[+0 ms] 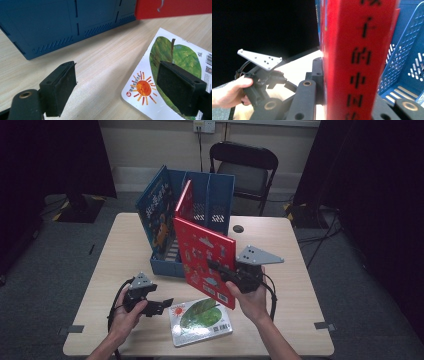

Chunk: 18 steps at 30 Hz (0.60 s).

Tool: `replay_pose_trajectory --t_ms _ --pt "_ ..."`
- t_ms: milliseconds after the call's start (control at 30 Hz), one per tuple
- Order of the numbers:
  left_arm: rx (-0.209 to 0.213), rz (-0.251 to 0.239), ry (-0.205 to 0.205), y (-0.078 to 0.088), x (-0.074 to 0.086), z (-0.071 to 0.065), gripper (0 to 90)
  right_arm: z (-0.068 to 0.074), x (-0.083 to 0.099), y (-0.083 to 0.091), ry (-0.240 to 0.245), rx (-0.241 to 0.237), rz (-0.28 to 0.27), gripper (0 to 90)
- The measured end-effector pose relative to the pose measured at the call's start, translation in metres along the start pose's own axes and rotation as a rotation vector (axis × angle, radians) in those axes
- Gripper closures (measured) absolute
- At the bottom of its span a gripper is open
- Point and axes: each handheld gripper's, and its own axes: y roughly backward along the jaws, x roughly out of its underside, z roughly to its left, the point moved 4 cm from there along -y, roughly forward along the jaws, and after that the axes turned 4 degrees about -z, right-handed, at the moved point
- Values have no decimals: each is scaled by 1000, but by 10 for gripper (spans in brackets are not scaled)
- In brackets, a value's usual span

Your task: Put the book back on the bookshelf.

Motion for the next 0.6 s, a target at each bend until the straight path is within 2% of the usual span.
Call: replay_pose_trajectory --t_ms 367,600 --pt "-2 6 -1 -1 0 0 159 -14 -12 -11 -18 53 -17 806" --pt "2 7 0 -2 0 0 159 -17 -20 -20 -4 80 -21 806"
